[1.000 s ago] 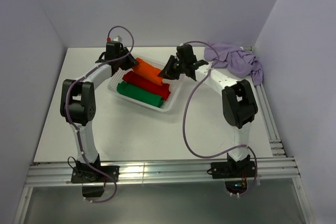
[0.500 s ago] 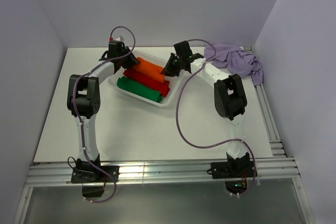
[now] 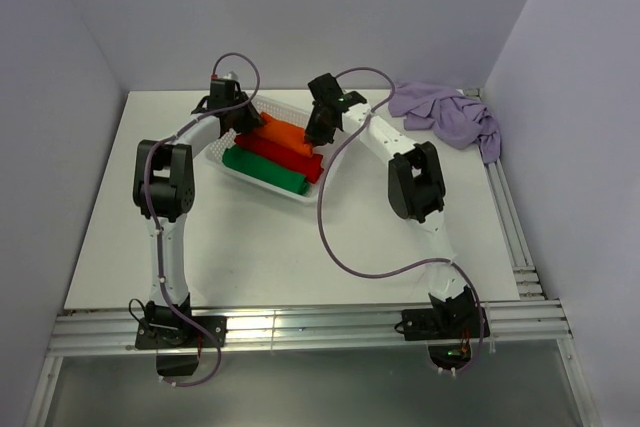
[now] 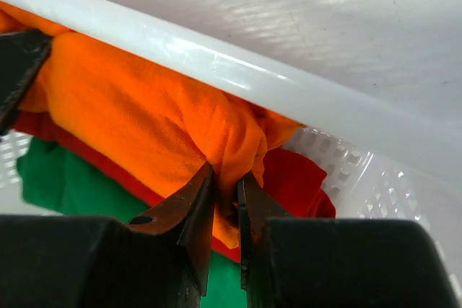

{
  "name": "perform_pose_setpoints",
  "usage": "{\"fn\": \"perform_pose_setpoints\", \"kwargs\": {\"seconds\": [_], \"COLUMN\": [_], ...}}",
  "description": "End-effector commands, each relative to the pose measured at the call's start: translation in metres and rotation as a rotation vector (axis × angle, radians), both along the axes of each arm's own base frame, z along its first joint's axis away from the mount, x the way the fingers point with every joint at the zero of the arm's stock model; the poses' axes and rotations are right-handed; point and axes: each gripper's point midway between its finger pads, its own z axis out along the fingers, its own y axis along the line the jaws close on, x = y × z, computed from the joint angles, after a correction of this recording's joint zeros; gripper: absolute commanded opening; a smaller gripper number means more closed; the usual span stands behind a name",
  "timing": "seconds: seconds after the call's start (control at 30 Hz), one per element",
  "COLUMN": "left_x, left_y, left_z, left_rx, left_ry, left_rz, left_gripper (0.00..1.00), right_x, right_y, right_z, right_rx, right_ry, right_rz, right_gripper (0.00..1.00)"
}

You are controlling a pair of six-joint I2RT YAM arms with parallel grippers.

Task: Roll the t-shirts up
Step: Place the rolled tshirt into the container

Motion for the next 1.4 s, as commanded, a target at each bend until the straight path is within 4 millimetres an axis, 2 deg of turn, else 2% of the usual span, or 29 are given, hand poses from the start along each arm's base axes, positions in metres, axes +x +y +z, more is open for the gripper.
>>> {"fn": "perform_pose_setpoints", "kwargs": {"seconds": [0.0, 0.13, 0.23, 0.4, 0.67, 0.8, 0.87, 0.93, 1.0, 1.03, 1.1, 1.13, 1.27, 1.37], "left_x": [-0.003, -0.006, -0.010, -0.023, -0.039, -0.040, -0.041, -0.038, -0.035, -0.034, -0.031, -0.028, -0.020, -0.016], "left_y": [0.012, 0.011, 0.010, 0.013, 0.017, 0.014, 0.014, 0.013, 0.012, 0.012, 0.012, 0.011, 0.010, 0.007], "left_z": [-0.024, -0.028, -0.033, -0.054, -0.076, -0.070, -0.066, -0.056, -0.043, -0.038, -0.027, -0.020, -0.004, 0.001], "left_rx": [0.076, 0.096, 0.118, 0.154, 0.203, 0.187, 0.186, 0.182, 0.173, 0.170, 0.160, 0.151, 0.138, 0.133], "left_ry": [0.046, 0.059, 0.076, 0.159, 0.221, 0.200, 0.198, 0.182, 0.157, 0.146, 0.130, 0.117, 0.090, 0.083], "left_rz": [0.019, 0.011, 0.002, -0.006, -0.014, -0.021, -0.023, -0.025, -0.025, -0.026, -0.024, -0.026, -0.027, -0.033], "left_gripper": [0.01, 0.00, 0.00, 0.00, 0.00, 0.00, 0.01, 0.06, 0.14, 0.24, 0.35, 0.37, 0.42, 0.43], "right_x": [-0.013, -0.018, -0.017, -0.017, -0.028, -0.031, -0.029, -0.023, -0.018, -0.014, -0.013, -0.010, -0.005, 0.000], "right_y": [-0.014, -0.019, -0.024, -0.021, -0.023, -0.024, -0.023, -0.021, -0.025, -0.024, -0.029, -0.028, -0.027, -0.029], "right_z": [-0.018, -0.032, -0.031, -0.033, -0.063, -0.068, -0.063, -0.046, -0.037, -0.021, -0.013, 0.002, 0.026, 0.041], "right_rx": [-0.157, -0.199, -0.249, -0.342, -0.417, -0.408, -0.398, -0.369, -0.350, -0.320, -0.299, -0.277, -0.205, -0.180], "right_ry": [0.039, 0.066, 0.031, -0.006, 0.019, 0.033, 0.020, -0.007, -0.019, -0.052, -0.063, -0.093, -0.118, -0.139], "right_rz": [0.008, 0.027, 0.036, 0.091, 0.136, 0.129, 0.122, 0.116, 0.096, 0.090, 0.073, 0.066, 0.055, 0.046], "right_gripper": [0.00, 0.00, 0.00, 0.00, 0.00, 0.00, 0.00, 0.01, 0.10, 0.11, 0.16, 0.18, 0.33, 0.36]}}
